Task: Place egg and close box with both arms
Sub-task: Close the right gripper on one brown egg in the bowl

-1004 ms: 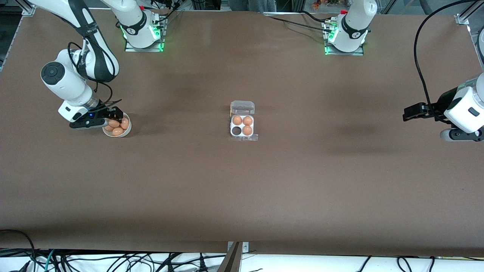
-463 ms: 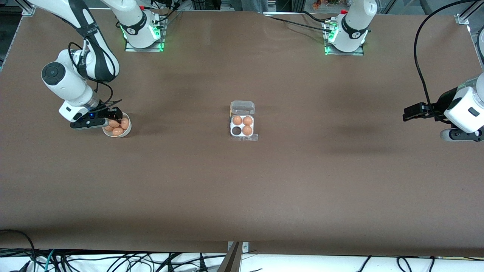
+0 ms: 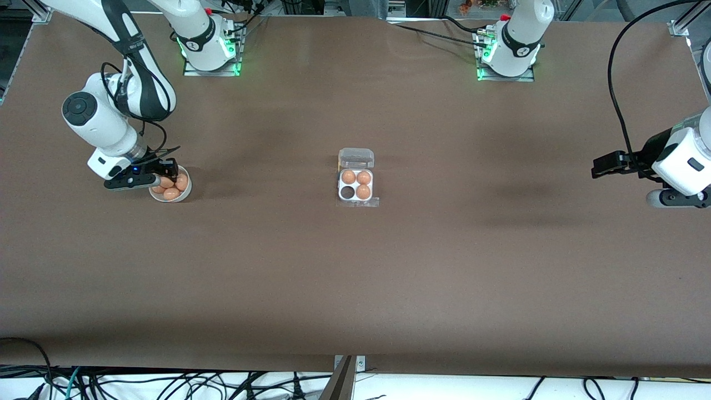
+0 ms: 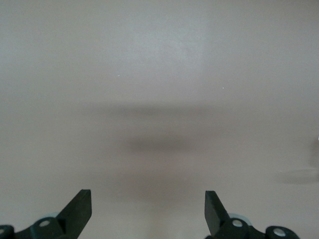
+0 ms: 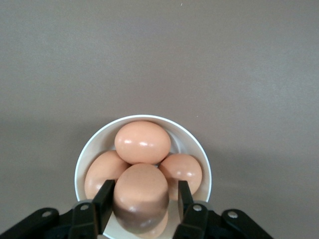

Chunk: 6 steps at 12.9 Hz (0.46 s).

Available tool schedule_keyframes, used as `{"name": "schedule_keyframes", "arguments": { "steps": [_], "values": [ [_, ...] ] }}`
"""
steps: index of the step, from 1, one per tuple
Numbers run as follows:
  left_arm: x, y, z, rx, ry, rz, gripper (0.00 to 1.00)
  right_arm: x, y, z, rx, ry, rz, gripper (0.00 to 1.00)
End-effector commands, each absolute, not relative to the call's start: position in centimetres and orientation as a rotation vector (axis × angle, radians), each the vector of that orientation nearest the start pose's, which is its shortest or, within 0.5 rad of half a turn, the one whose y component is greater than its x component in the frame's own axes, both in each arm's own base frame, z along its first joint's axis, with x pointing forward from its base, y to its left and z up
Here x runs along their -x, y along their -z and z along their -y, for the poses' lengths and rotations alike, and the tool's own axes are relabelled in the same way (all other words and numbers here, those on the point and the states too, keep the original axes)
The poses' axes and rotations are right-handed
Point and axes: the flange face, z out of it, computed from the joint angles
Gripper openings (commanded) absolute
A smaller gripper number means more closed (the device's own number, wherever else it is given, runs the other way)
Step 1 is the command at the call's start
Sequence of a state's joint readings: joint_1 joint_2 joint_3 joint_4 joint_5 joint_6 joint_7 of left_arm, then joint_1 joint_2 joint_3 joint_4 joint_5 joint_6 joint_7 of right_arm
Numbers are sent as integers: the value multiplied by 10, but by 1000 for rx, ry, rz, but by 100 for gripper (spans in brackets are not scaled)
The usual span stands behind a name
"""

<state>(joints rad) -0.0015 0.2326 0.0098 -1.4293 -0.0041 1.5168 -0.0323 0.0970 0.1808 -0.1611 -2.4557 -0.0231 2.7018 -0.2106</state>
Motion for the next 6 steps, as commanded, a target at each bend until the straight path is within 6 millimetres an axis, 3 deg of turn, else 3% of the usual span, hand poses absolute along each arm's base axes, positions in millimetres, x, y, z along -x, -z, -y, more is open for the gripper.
{"name": "schedule_keyframes", "arguments": {
  "steps": [1,6],
  "values": [
    [-616,-557,-5,3119,-218,31,100,-486,-233,31,3179,111,274,53],
    [-616,-557,-6,3119,-218,31,100,-487,-233,28,3178,107,262,43]
  ]
}}
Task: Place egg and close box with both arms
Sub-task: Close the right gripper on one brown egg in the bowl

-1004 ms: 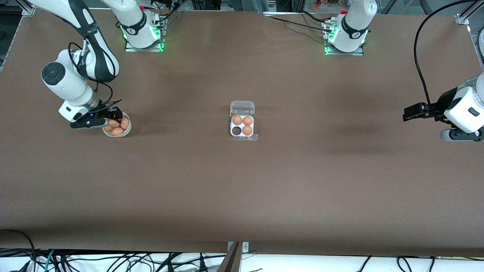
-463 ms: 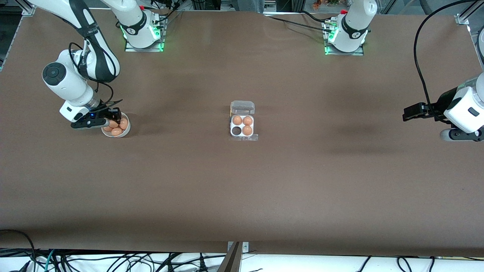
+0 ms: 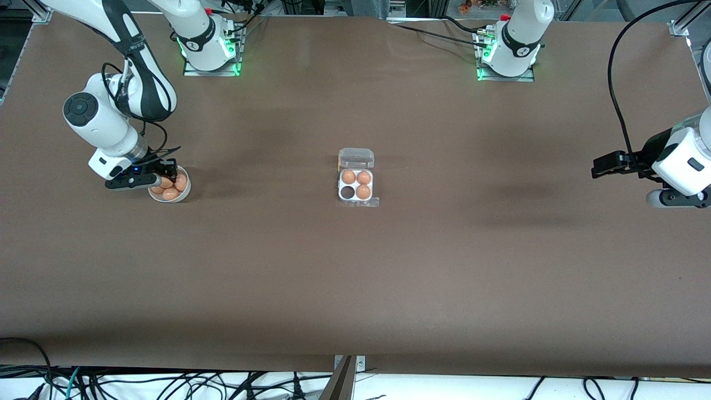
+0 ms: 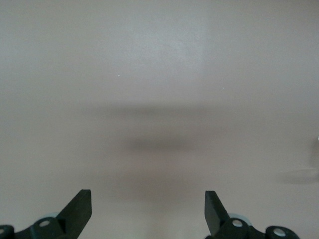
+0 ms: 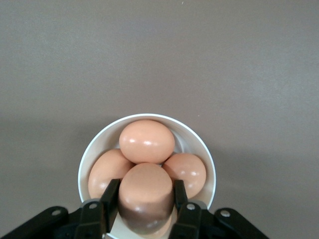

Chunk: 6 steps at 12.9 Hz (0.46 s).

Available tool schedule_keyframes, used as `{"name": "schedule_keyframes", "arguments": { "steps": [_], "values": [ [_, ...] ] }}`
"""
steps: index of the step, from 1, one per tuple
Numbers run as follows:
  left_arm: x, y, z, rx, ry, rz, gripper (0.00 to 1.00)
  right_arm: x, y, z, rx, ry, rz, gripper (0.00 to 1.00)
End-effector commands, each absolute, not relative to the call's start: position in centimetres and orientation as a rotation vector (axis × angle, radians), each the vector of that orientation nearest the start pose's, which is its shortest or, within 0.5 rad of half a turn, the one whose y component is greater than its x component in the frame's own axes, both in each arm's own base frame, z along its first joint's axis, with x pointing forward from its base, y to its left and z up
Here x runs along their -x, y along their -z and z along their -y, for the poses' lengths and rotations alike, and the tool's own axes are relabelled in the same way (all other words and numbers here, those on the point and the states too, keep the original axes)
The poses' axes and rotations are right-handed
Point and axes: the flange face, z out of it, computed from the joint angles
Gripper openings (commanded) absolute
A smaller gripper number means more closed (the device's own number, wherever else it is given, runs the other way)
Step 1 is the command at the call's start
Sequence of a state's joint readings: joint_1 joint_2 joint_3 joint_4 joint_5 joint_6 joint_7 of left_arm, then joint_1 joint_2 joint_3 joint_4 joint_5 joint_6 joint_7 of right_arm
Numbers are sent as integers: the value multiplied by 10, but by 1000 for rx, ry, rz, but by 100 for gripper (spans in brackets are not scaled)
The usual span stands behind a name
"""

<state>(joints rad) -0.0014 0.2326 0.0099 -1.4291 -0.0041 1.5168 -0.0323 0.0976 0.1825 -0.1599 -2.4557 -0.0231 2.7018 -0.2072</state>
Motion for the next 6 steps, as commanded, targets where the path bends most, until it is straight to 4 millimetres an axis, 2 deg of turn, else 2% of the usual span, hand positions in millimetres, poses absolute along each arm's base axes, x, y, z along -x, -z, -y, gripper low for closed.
{"name": "schedule_keyframes", "arguments": {
  "steps": [1,6],
  "values": [
    [-616,-557,-5,3121,-218,31,100,-487,-233,28,3178,109,262,42],
    [-616,-558,-6,3120,-216,31,100,-488,-234,28,3177,102,266,34]
  ]
}}
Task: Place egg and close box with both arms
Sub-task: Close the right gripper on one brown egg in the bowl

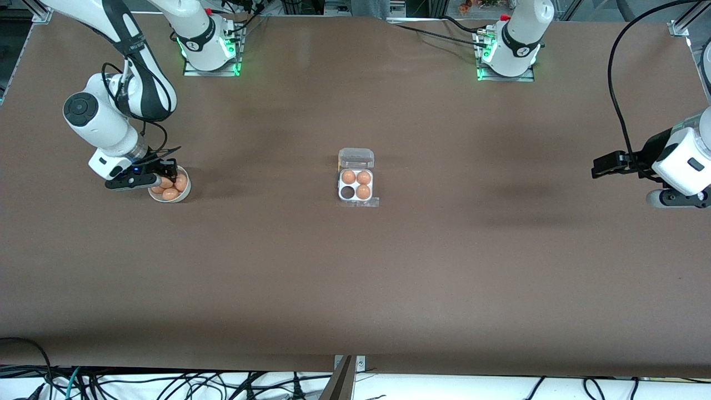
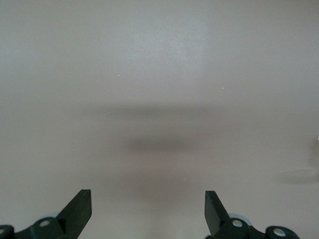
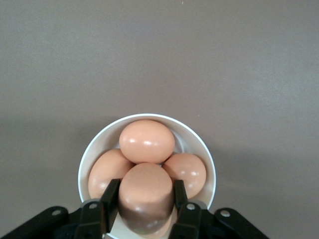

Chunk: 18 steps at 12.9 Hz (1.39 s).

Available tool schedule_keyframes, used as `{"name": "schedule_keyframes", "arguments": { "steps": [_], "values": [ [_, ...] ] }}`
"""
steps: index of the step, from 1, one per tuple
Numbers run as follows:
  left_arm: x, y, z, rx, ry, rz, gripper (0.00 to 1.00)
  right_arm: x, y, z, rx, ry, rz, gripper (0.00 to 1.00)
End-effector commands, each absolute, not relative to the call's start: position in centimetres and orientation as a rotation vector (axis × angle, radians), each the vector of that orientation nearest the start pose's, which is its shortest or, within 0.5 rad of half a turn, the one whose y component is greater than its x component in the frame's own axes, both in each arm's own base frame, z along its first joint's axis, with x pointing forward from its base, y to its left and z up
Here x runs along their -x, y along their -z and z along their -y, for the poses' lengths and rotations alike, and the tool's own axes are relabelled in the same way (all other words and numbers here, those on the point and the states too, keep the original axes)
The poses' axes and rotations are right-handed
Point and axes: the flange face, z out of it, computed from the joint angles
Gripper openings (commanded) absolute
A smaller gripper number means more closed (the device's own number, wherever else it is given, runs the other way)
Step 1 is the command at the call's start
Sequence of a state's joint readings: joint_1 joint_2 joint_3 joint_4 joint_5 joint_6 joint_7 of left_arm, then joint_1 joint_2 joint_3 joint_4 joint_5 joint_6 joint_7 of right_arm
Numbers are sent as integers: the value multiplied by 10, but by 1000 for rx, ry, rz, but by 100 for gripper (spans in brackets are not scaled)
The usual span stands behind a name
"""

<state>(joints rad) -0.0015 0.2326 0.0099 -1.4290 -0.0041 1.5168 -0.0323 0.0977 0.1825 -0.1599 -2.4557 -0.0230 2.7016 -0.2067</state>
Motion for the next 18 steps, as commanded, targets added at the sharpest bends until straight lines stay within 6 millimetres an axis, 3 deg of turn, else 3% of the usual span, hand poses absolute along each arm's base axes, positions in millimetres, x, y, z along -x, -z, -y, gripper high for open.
{"name": "schedule_keyframes", "arguments": {
  "steps": [1,10,16,18],
  "values": [
    [-616,-558,-7,3120,-216,33,100,-488,-235,28,3177,99,266,31],
    [-615,-561,-8,3121,-206,36,100,-494,-242,26,3175,87,280,23],
    [-616,-560,-10,3119,-208,43,100,-522,-272,20,3169,-1,298,20],
    [-616,-560,-11,3119,-208,45,100,-540,-297,4,3155,-50,325,19]
  ]
}}
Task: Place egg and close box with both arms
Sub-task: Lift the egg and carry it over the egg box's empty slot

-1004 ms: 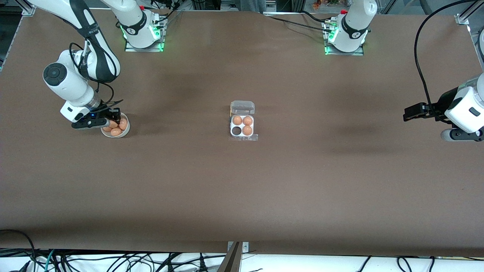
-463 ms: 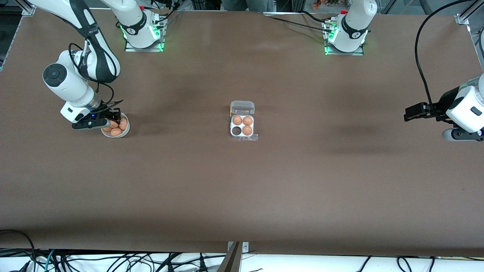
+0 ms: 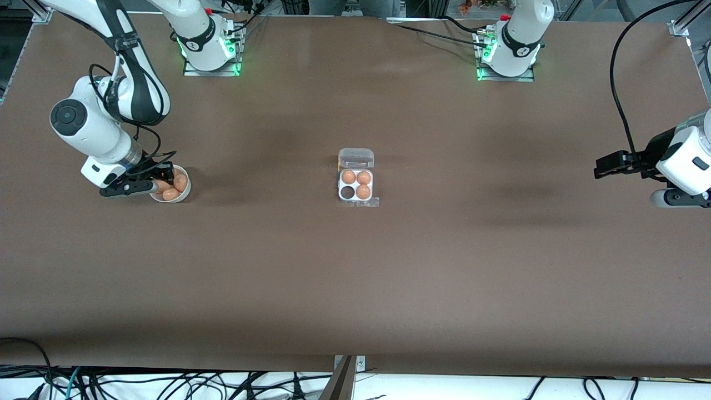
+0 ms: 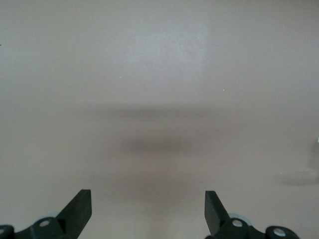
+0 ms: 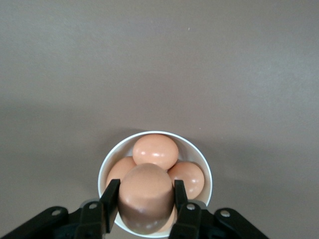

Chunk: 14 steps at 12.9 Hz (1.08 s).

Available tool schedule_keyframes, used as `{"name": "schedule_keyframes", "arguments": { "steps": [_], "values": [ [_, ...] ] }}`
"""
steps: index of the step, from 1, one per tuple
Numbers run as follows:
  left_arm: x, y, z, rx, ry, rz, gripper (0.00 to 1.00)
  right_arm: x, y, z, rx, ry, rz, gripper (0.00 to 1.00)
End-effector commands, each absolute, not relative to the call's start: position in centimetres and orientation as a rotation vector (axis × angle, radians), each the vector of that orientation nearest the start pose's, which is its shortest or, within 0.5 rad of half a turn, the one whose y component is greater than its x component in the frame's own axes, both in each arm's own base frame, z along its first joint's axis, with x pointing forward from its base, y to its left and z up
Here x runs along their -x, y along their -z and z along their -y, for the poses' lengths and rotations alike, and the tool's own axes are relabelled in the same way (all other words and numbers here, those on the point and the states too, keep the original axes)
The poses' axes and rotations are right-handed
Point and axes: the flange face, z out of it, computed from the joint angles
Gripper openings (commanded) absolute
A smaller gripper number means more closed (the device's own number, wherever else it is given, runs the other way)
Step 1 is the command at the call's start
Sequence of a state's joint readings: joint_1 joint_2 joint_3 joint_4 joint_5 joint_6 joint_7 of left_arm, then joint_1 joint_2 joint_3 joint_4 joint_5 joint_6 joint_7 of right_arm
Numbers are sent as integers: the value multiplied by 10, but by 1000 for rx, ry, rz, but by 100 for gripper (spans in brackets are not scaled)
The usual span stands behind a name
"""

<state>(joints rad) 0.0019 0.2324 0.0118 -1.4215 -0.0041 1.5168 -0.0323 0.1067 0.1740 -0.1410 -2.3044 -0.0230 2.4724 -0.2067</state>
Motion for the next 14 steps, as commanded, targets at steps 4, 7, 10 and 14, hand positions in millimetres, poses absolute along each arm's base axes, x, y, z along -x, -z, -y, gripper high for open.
{"name": "schedule_keyframes", "arguments": {
  "steps": [4,7,10,14],
  "values": [
    [-616,-560,-13,3120,-209,48,100,-572,-353,-63,3149,-181,269,19],
    [-616,-560,-13,3122,-209,48,100,-581,-365,-146,3171,-169,169,19],
    [-616,-559,-14,3125,-214,53,100,-585,-362,-226,3183,-137,86,19],
    [-617,-556,-12,3124,-221,52,100,-571,-346,-334,3151,-148,-94,19]
  ]
}}
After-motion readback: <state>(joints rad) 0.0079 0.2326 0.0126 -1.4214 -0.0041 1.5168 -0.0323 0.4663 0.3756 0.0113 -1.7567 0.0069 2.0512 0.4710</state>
